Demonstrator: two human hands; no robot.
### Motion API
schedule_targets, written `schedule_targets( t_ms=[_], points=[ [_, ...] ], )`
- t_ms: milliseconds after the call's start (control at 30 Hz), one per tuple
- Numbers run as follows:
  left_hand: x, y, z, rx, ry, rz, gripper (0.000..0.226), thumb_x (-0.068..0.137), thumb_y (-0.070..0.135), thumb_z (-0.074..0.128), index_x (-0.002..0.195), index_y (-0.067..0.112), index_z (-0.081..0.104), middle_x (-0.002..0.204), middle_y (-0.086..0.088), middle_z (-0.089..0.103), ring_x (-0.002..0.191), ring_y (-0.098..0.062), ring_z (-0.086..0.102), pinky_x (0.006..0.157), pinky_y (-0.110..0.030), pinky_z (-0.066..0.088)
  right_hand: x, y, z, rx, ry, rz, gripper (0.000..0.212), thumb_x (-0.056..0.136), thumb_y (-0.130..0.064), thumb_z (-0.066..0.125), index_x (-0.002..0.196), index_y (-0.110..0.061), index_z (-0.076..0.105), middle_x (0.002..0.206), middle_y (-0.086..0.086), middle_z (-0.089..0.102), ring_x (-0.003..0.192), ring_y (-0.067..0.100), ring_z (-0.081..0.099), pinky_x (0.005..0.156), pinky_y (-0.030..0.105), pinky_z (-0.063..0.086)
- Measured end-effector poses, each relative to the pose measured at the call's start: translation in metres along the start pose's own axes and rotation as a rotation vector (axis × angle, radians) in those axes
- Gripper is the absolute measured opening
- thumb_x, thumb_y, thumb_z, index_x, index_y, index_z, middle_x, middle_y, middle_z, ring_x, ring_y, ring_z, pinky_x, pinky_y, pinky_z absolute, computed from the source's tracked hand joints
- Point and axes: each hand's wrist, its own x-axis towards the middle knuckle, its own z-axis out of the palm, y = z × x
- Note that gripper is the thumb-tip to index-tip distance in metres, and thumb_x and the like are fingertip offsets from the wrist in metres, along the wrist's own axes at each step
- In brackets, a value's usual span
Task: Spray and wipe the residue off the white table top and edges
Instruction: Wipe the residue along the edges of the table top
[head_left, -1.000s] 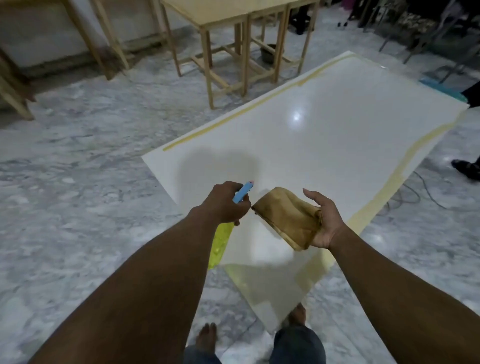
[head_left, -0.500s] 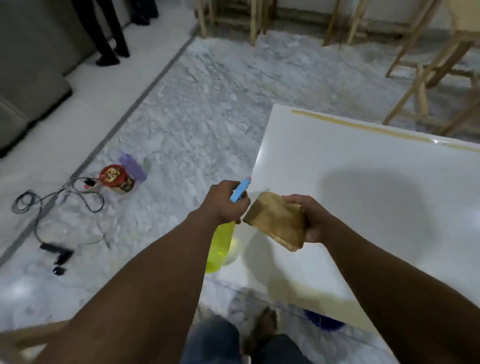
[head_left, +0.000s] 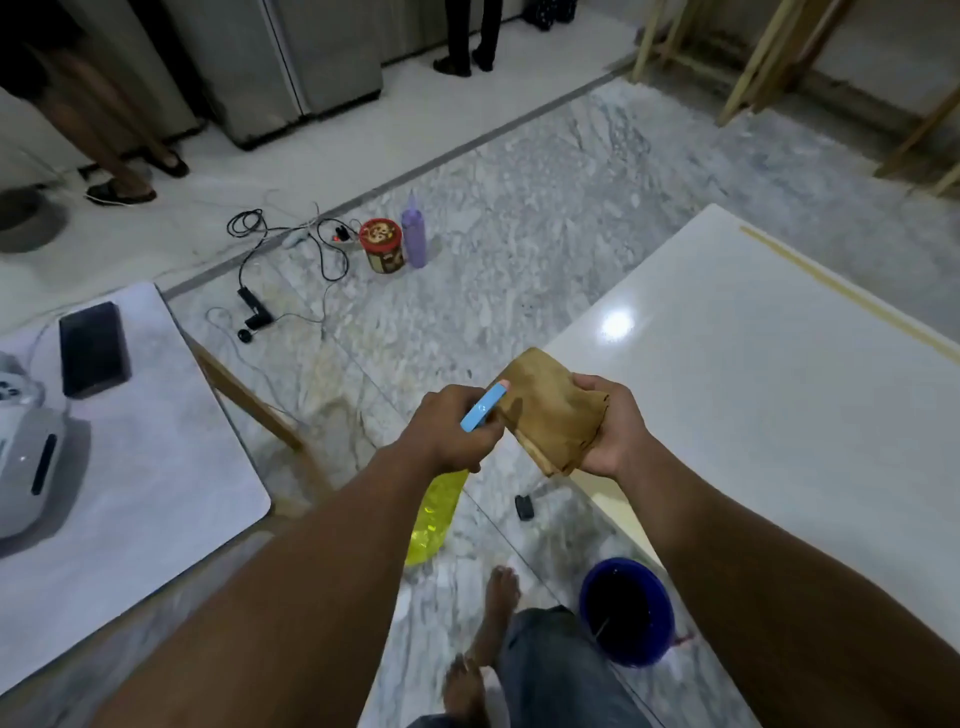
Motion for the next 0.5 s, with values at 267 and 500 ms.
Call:
schedule_targets(
  t_ms=[267, 500],
  points=[
    [-0.088, 0.027, 0.054, 0.008, -0.044, -0.025, 0.013, 0.093, 0.021, 0.066, 0.092, 0.008, 0.069, 0.088, -0.018, 0.071, 0.058, -0.027, 0.076, 0.061, -0.034, 0.066, -0.063, 0.036, -0.032, -0.017, -0.060, 0.030, 0.051, 0.083, -0.033, 0.063, 0.125, -0.005, 0.066, 0.117, 0.020, 0.070, 0.101, 0.039, 0.068, 0.089, 0.052, 0.054],
    [-0.122, 0.045, 0.109, 0.044, 0.014, -0.107, 0.009, 0.090, 0.021, 0.061, 0.083, 0.016, 0.062, 0.081, -0.006, 0.066, 0.049, -0.019, 0.074, 0.054, -0.026, 0.058, -0.097, 0.026, -0.094, -0.051, -0.043, -0.019, 0.037, 0.089, -0.034, 0.055, 0.112, -0.009, 0.069, 0.091, 0.015, 0.075, 0.079, 0.032, 0.071, 0.074, 0.039, 0.056]
  ],
)
